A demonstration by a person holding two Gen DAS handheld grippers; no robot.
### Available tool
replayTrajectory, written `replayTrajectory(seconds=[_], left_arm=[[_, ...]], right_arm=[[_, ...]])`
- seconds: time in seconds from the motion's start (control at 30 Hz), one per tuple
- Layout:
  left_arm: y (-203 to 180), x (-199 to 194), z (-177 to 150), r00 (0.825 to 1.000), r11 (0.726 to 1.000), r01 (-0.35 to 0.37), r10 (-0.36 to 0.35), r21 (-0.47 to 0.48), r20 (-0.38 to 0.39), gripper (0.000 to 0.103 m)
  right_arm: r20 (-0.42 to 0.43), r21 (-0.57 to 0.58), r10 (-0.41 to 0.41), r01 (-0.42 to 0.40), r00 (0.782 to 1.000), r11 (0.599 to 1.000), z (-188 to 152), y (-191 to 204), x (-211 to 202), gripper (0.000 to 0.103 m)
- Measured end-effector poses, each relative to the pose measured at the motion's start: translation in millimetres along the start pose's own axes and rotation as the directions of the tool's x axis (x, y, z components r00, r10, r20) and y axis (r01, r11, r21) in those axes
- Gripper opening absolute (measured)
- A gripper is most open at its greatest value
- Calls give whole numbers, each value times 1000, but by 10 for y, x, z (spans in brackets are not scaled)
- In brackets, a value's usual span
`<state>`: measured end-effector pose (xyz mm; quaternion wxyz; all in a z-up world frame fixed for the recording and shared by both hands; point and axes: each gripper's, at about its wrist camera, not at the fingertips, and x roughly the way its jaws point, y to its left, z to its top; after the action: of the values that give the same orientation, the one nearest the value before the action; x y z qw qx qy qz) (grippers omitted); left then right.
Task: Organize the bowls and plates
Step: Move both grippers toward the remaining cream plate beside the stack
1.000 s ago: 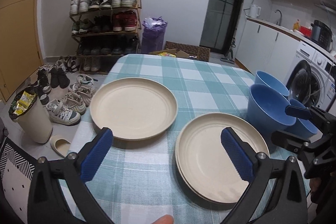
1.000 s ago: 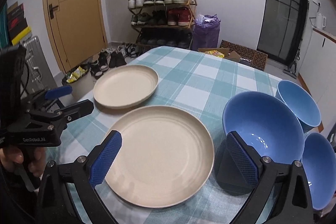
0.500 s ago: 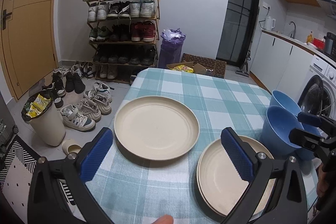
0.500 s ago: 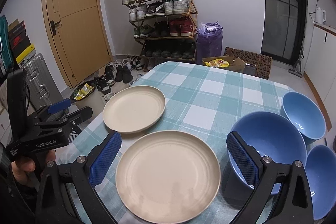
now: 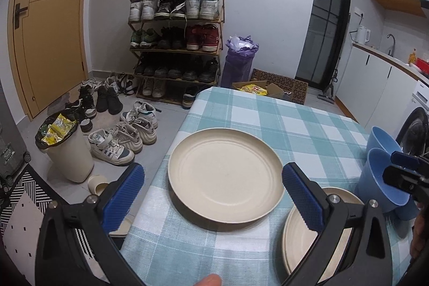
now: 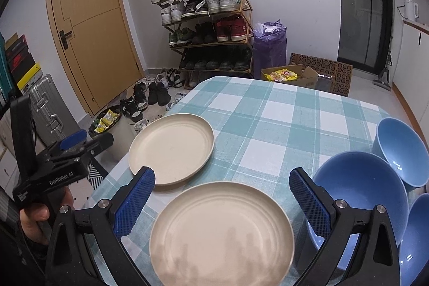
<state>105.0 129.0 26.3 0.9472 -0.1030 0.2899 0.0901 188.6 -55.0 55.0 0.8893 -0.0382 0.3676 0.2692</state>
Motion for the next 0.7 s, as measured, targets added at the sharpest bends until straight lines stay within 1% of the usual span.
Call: replayTrajectory(seconds=[0.07, 0.2, 0.3, 0.43, 0.57, 0.7], left_arm=[[46, 57, -15, 1000, 1000, -18, 18, -6, -10, 103], [123, 161, -50, 1000, 999, -22, 21, -24, -22, 103], [171, 258, -81, 998, 999, -47, 46, -24, -36, 103], [267, 357, -116, 997, 997, -56, 52, -62, -53, 103], [318, 437, -154, 995, 995, -76, 72, -62, -69, 103], [393, 507, -186, 995, 994, -70, 63, -86, -81, 103]], right_arm=[[-6, 17, 12, -12, 1000, 1000, 35, 4, 70, 102], [-27, 46, 25, -24, 999, 999, 87, 18, 248, 102], [-46, 40, 25, -23, 999, 999, 97, 57, 387, 102], [-62, 45, 28, -25, 998, 999, 96, 89, 532, 102], [-88, 56, 32, -27, 996, 998, 115, 134, 686, 102], [-102, 46, 20, -15, 995, 999, 168, 201, 846, 102]])
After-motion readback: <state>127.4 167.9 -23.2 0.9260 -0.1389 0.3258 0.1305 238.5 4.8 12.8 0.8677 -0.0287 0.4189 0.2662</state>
